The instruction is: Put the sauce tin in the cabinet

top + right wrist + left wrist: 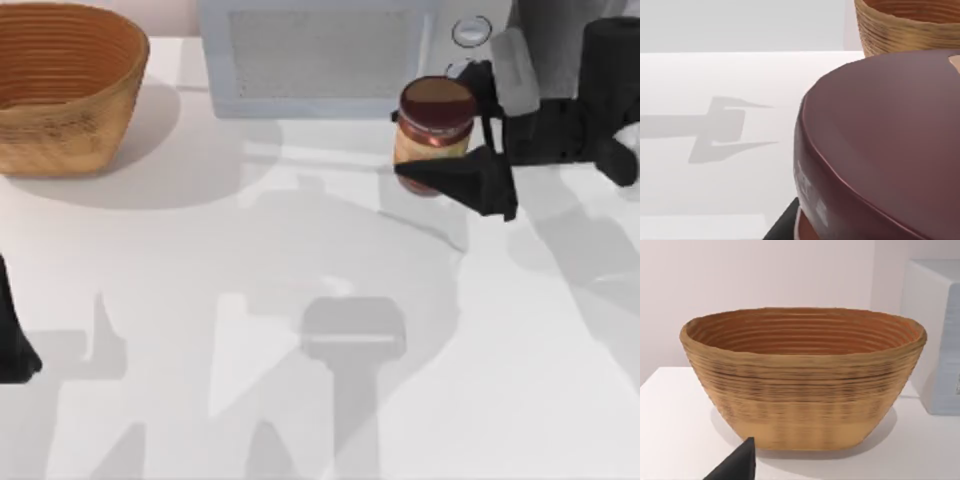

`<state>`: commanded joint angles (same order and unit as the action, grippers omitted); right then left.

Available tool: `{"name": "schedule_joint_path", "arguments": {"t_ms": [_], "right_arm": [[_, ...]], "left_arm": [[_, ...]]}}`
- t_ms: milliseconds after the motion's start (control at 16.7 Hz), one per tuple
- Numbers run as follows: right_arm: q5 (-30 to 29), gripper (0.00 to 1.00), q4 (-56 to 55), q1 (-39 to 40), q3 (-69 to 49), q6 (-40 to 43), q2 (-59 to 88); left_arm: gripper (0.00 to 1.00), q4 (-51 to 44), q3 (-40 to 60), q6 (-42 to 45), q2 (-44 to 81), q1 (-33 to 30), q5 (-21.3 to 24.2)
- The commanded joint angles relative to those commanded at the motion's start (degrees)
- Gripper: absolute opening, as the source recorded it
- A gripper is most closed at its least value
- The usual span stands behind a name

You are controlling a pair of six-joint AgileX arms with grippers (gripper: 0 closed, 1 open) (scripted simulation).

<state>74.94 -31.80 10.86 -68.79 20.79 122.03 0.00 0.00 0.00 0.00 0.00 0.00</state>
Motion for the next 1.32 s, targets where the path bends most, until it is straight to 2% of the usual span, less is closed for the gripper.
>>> {"name": "schedule_joint_path", "arguments": {"t_ms": [240,540,720,960,1320], "right_arm": [[0.55,0.0,6.03,0.6,-0.64,-0.1,-5.54],[0.56,0.0,5.92,0.43,-0.53,-0.17,-5.44],[-1.74,0.0,7.08,-0.21,1.29,-1.05,-8.91],[-10.16,0.0,11.21,-2.75,8.15,-4.25,-21.76],[-30.42,0.0,20.2,-7.66,26.07,-11.2,-52.77]], "left_arm": [[1.0,0.0,0.0,0.0,0.0,0.0,0.0],[1.0,0.0,0.0,0.0,0.0,0.0,0.0],[1.0,0.0,0.0,0.0,0.0,0.0,0.0],[1.0,0.0,0.0,0.0,0.0,0.0,0.0],[1.0,0.0,0.0,0.0,0.0,0.0,0.0]]}}
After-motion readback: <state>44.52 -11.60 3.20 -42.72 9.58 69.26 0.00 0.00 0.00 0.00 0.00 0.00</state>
